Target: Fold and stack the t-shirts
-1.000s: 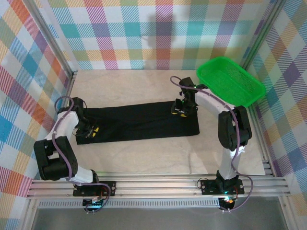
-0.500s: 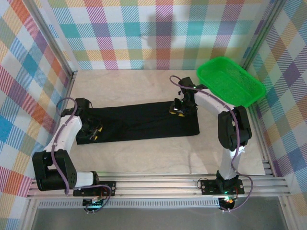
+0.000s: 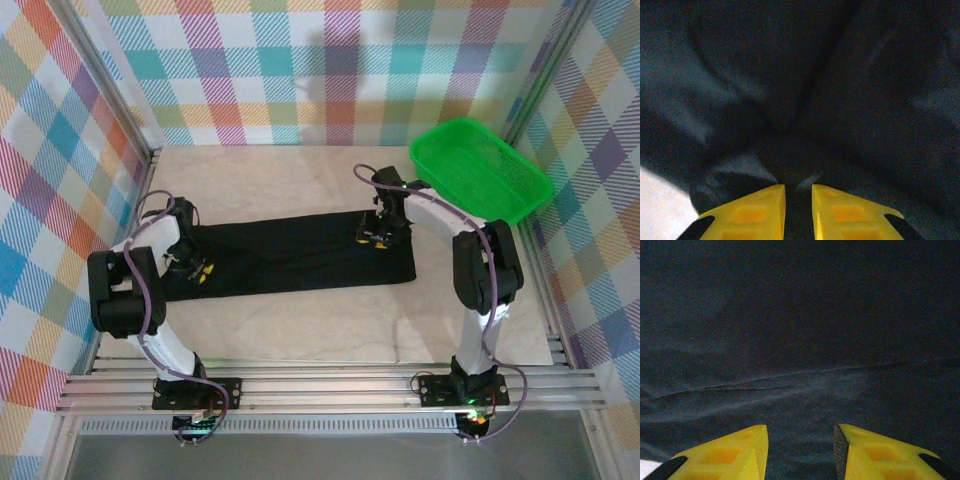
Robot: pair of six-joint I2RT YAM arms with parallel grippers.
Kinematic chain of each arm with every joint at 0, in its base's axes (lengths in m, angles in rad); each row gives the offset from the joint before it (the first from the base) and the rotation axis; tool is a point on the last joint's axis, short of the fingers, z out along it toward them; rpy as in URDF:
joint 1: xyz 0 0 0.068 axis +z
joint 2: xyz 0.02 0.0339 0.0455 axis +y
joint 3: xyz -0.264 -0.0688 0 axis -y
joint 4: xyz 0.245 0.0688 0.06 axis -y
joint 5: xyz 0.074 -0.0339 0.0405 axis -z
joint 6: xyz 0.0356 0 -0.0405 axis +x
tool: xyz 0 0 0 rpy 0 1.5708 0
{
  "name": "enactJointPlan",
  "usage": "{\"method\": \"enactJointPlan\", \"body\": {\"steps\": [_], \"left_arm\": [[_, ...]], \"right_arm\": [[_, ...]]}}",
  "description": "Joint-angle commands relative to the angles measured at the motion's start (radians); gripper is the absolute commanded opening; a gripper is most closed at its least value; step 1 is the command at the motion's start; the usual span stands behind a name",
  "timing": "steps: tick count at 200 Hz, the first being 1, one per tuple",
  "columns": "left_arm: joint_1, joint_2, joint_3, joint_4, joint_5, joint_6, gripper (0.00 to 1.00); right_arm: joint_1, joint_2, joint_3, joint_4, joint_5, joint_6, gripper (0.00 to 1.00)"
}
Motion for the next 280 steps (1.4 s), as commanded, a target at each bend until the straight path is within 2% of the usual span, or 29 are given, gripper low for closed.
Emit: {"method": "enactJointPlan", "body": {"steps": [1, 33, 85, 107, 123, 140, 155, 178, 194, 213, 247, 280], "left_arm": [[0.026, 0.024, 0.031, -0.015, -0.093, 0.109, 0.22], [0.042, 0.063, 0.023, 0.022, -0.101, 0.155, 0.22], [0.053, 0.085, 0.039, 0.038, -0.15, 0.212, 0.21], [0.049, 0.032, 0.073, 0.024, -0.178, 0.226, 0.26], [0.025, -0.033, 0.114, -0.023, -0.264, 0.222, 0.31], [-0.01, -0.094, 0.168, -0.133, -0.372, 0.16, 0.35], [-0.033, -0.158, 0.157, -0.166, -0.305, 0.066, 0.34], [-0.116, -0.207, 0.086, -0.126, -0.119, -0.128, 0.31], [-0.156, -0.173, 0.055, -0.082, -0.052, -0.24, 0.28], [-0.16, -0.097, 0.044, -0.034, -0.014, -0.322, 0.26], [-0.147, 0.105, 0.151, -0.075, -0.053, -0.303, 0.25], [-0.135, 0.263, 0.291, -0.142, -0.119, -0.225, 0.23]], "right_arm": [[-0.026, 0.055, 0.021, -0.058, 0.072, -0.007, 0.41], [-0.052, 0.132, 0.076, -0.131, 0.107, -0.022, 0.4], [-0.054, 0.046, 0.047, -0.111, 0.12, -0.02, 0.41], [-0.056, 0.018, 0.053, -0.1, 0.126, -0.036, 0.41], [-0.066, 0.011, 0.067, -0.099, 0.13, -0.046, 0.41], [-0.091, 0.018, 0.091, -0.098, 0.125, -0.055, 0.41], [-0.112, 0.033, 0.122, -0.09, 0.116, -0.078, 0.41], [-0.129, 0.106, 0.221, -0.108, 0.101, -0.142, 0.41], [-0.13, 0.18, 0.297, -0.134, 0.111, -0.182, 0.4], [-0.13, 0.279, 0.394, -0.185, 0.107, -0.209, 0.38], [-0.127, 0.376, 0.463, -0.27, 0.115, -0.203, 0.35], [-0.124, 0.316, 0.316, -0.289, 0.126, -0.117, 0.3]]}}
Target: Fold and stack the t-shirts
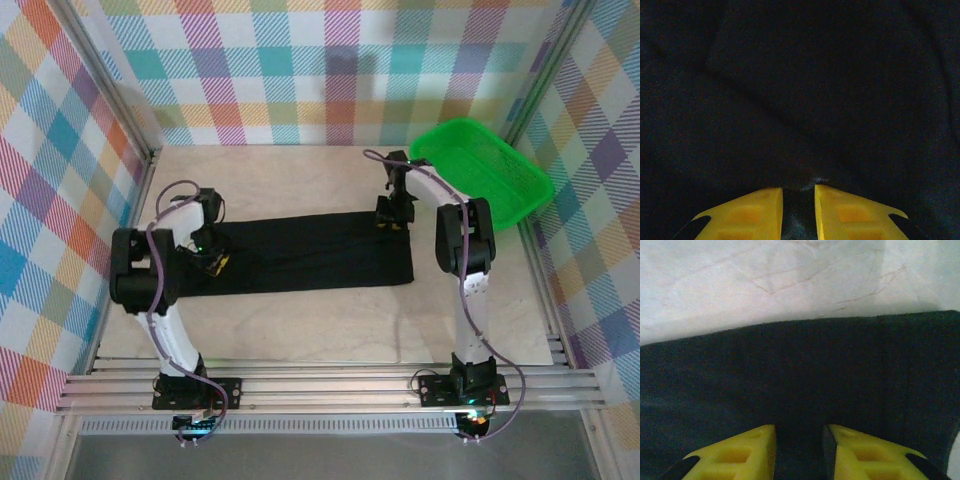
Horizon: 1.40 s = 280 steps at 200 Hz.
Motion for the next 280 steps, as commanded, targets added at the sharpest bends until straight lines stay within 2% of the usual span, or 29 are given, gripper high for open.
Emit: {"method": "enactJointPlan", "body": {"steps": [1, 24, 46, 68, 90, 116, 142, 164, 187, 204, 229, 253, 269, 280], "left_arm": [[0.015, 0.072, 0.102, -0.06, -0.057, 0.038, 0.23], [0.016, 0.146, 0.2, -0.089, -0.126, 0.088, 0.21], [0.006, 0.228, 0.325, -0.081, -0.132, 0.142, 0.22], [-0.031, 0.351, 0.509, -0.057, -0.091, 0.201, 0.22], [-0.083, 0.486, 0.72, -0.03, -0.021, 0.205, 0.23], [-0.157, 0.633, 0.953, 0.064, 0.085, 0.194, 0.23], [-0.221, 0.795, 1.199, 0.138, 0.214, 0.168, 0.23], [-0.256, 0.869, 1.28, 0.258, 0.297, 0.117, 0.25], [-0.263, 0.879, 1.29, 0.379, 0.317, 0.055, 0.3], [-0.258, 0.883, 1.348, 0.41, 0.32, 0.033, 0.35], [-0.255, 0.848, 1.457, 0.394, 0.325, 0.016, 0.5], [-0.255, 0.711, 1.458, 0.302, 0.281, 0.061, 0.62], [-0.255, 0.598, 1.439, 0.184, 0.234, 0.11, 0.64], [-0.256, 0.52, 1.366, 0.123, 0.219, 0.136, 0.64]], "right_arm": [[0.008, -0.054, -0.114, -0.096, 0.009, 0.063, 0.3], [0.02, -0.174, -0.318, -0.061, -0.001, 0.182, 0.3], [0.053, -0.302, -0.535, -0.005, -0.021, 0.272, 0.31], [0.122, -0.413, -0.711, 0.036, -0.043, 0.355, 0.32], [0.24, -0.49, -0.821, 0.066, -0.065, 0.44, 0.32], [0.393, -0.501, -0.868, 0.119, -0.1, 0.536, 0.33], [0.521, -0.442, -0.817, 0.157, -0.152, 0.599, 0.33], [0.604, -0.365, -0.728, 0.183, -0.203, 0.627, 0.33], [0.64, -0.293, -0.652, 0.233, -0.274, 0.659, 0.34], [0.641, -0.29, -0.608, 0.238, -0.28, 0.666, 0.37], [0.618, -0.343, -0.578, 0.232, -0.286, 0.67, 0.43], [0.562, -0.448, -0.63, 0.236, -0.332, 0.708, 0.47], [0.515, -0.554, -0.686, 0.231, -0.344, 0.725, 0.5], [0.477, -0.63, -0.723, 0.215, -0.344, 0.731, 0.51]]}}
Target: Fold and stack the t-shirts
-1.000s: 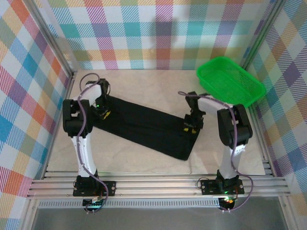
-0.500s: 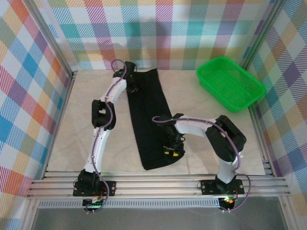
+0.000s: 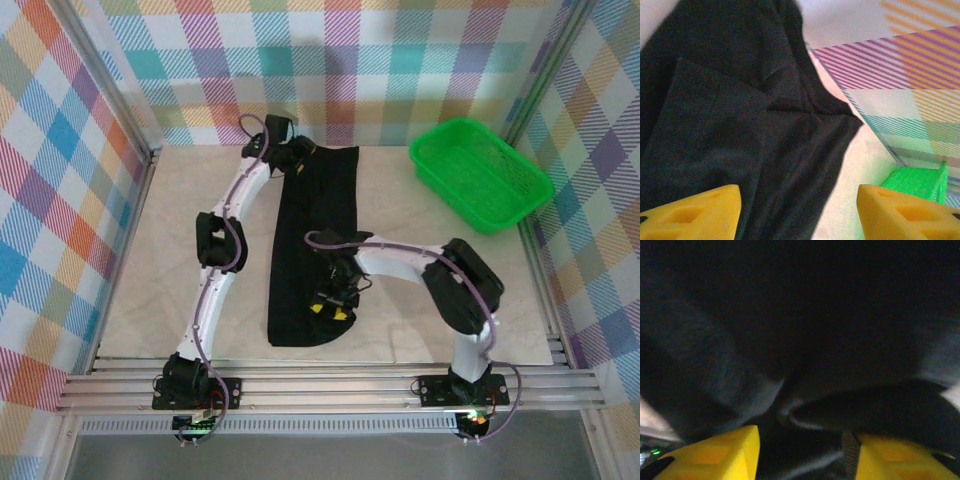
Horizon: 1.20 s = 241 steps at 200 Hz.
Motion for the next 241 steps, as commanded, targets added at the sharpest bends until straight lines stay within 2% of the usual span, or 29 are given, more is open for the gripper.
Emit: {"method": "enactJointPlan", "body": {"steps": [1, 23, 59, 86, 102, 120, 162, 194, 241], "left_arm": [[0.006, -0.258, -0.05, -0.152, -0.05, 0.071, 0.64], [0.0, -0.486, -0.353, -0.2, -0.081, 0.118, 0.62], [-0.006, -0.899, -1.033, -0.228, -0.067, 0.159, 0.5], [-0.011, -1.15, -1.49, -0.278, 0.019, 0.257, 0.37], [-0.019, -1.253, -1.703, -0.307, 0.09, 0.305, 0.37], [-0.048, -1.37, -1.895, -0.278, 0.143, 0.29, 0.39], [-0.064, -1.498, -2.108, -0.178, 0.21, 0.233, 0.46], [-0.069, -1.493, -2.123, -0.128, 0.219, 0.229, 0.48], [-0.093, -1.451, -2.13, -0.094, 0.222, 0.249, 0.48]], "right_arm": [[-0.076, -0.176, -0.058, -0.022, -0.025, 0.047, 0.51], [-0.154, -0.33, -0.146, -0.048, -0.006, 0.051, 0.51], [-0.218, -0.473, -0.292, -0.036, 0.014, -0.014, 0.47], [-0.188, -0.438, -0.355, 0.006, -0.04, -0.067, 0.45], [-0.135, -0.371, -0.348, -0.008, -0.031, -0.098, 0.44], [-0.068, -0.299, -0.332, 0.022, -0.019, -0.106, 0.44], [-0.024, -0.174, -0.32, 0.075, 0.006, -0.094, 0.43], [0.006, -0.151, -0.328, 0.122, -0.007, -0.056, 0.4], [0.063, -0.2, -0.29, 0.067, 0.039, 0.011, 0.42]]}}
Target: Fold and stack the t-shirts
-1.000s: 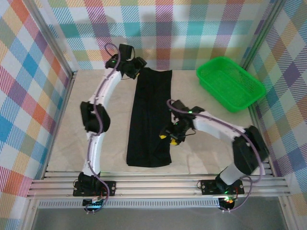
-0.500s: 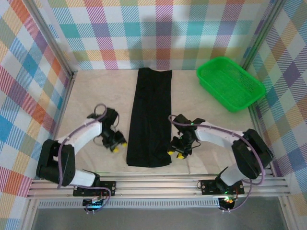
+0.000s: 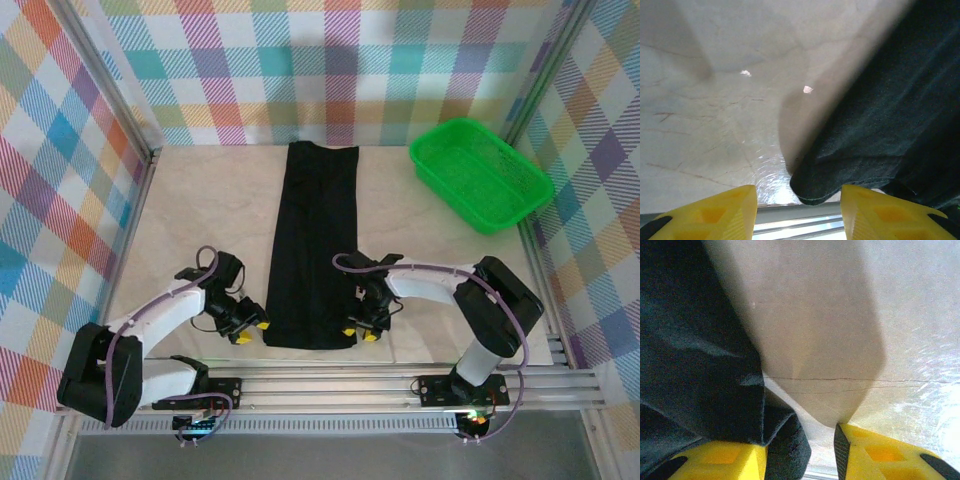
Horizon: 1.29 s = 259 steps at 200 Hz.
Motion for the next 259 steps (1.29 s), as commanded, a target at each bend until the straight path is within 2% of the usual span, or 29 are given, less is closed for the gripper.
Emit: {"method": "enactJointPlan", "body": {"steps": [1, 38, 76, 121, 136, 148, 168, 200, 217, 259], "left_arm": [[-0.022, 0.017, -0.013, 0.029, 0.021, 0.012, 0.48], [-0.062, 0.051, -0.006, 0.062, 0.034, 0.012, 0.46], [-0.119, 0.145, 0.014, 0.108, 0.022, 0.012, 0.37], [-0.132, 0.192, 0.025, 0.14, 0.012, 0.011, 0.16], [-0.133, 0.206, 0.027, 0.145, 0.017, 0.009, 0.06], [-0.136, 0.206, 0.027, 0.14, 0.024, 0.011, 0.0], [-0.137, 0.185, 0.028, 0.106, 0.038, 0.024, 0.0], [-0.137, 0.15, 0.024, 0.033, 0.069, 0.065, 0.0], [-0.136, 0.132, 0.012, 0.003, 0.089, 0.076, 0.0], [-0.145, 0.071, 0.007, -0.039, 0.114, 0.043, 0.0]], "right_arm": [[0.039, -0.022, 0.029, 0.025, 0.0, 0.053, 0.43], [0.049, -0.049, 0.025, 0.003, 0.015, 0.076, 0.46], [0.06, 0.015, 0.036, 0.019, -0.011, 0.072, 0.45], [0.085, 0.032, 0.071, 0.019, -0.027, 0.086, 0.43], [0.086, 0.03, 0.072, 0.019, -0.033, 0.101, 0.39], [0.086, 0.028, 0.067, 0.023, -0.035, 0.117, 0.31], [0.086, 0.004, 0.052, 0.008, -0.015, 0.16, 0.17], [0.085, -0.072, -0.01, -0.017, 0.018, 0.209, 0.04], [0.086, -0.108, -0.047, -0.025, 0.019, 0.218, 0.0], [0.086, -0.159, -0.096, -0.034, -0.011, 0.222, 0.0]]}}
